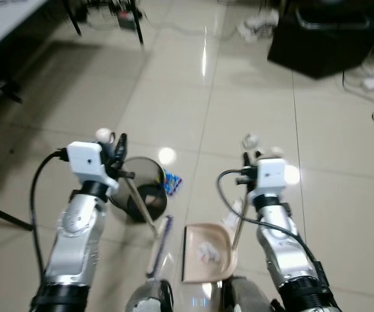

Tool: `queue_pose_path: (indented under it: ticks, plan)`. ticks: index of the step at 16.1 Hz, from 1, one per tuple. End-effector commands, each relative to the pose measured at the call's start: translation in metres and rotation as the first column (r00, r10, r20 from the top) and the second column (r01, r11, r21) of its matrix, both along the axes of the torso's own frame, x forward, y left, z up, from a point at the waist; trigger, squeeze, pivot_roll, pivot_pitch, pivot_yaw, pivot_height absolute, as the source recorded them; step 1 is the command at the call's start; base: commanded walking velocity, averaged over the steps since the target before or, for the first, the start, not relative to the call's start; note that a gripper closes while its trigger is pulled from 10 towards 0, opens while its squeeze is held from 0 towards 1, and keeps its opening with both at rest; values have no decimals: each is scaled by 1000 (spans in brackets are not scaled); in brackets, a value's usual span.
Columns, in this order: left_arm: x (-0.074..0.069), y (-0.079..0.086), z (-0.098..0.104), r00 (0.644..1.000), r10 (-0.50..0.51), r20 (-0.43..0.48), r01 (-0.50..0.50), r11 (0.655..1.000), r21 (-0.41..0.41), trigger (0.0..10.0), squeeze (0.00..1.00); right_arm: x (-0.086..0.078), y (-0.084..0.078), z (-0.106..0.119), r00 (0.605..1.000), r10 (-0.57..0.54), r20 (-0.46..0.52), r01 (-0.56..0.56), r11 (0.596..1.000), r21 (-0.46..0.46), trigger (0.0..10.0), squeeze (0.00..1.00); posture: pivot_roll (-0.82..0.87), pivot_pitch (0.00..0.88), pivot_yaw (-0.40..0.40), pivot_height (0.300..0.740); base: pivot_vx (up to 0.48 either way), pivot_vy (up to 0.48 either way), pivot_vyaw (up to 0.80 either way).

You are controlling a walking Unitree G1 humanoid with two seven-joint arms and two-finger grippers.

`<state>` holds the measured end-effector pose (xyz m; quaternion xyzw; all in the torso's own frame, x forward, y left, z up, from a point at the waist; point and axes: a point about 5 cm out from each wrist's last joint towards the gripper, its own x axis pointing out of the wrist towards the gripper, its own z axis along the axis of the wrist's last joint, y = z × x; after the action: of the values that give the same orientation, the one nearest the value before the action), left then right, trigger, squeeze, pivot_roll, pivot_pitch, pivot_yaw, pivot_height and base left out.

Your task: Sweep floor

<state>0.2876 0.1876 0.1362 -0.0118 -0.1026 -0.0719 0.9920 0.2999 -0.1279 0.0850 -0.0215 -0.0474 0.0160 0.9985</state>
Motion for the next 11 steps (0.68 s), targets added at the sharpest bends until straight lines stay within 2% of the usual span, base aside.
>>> queue_pose_path:
  ticks: [1,2,4,6,8,9,11]
  plan:
    - [-4,5,4,1000,-9,11,9,1000,21,10000,0,0,-4,8,999,-13,33,12,1000,20,10000,0,-63,43,74,740,0,0,0]
    - [-8,13,-2,1000,27,-11,-26,995,100,10000,0,0,-11,16,999,-22,50,20,999,30,10000,0,-65,34,70,740,0,0,0]
    - [-11,25,-13,990,118,-81,-102,979,178,10000,0,1,-19,29,998,-16,68,11,998,68,10000,0,-66,21,60,740,0,0,0]
    - [-17,32,-17,981,178,-79,-156,961,228,10000,0,1,-31,50,996,8,91,-17,994,104,10000,0,-75,3,62,740,0,0,0]
    - [-25,34,-25,968,230,-98,-200,949,245,10000,0,-2,-34,68,989,105,108,-115,989,95,10000,0,-82,0,67,740,0,0,0]
    - [-31,35,-30,962,250,-106,-218,944,249,10000,0,-7,-38,81,979,168,113,-182,976,123,10000,0,-84,0,68,740,0,0,0]
    - [-35,34,-33,958,262,-115,-227,941,252,10000,0,-12,-43,91,970,218,111,-232,963,134,10000,0,-86,0,68,740,0,0,0]
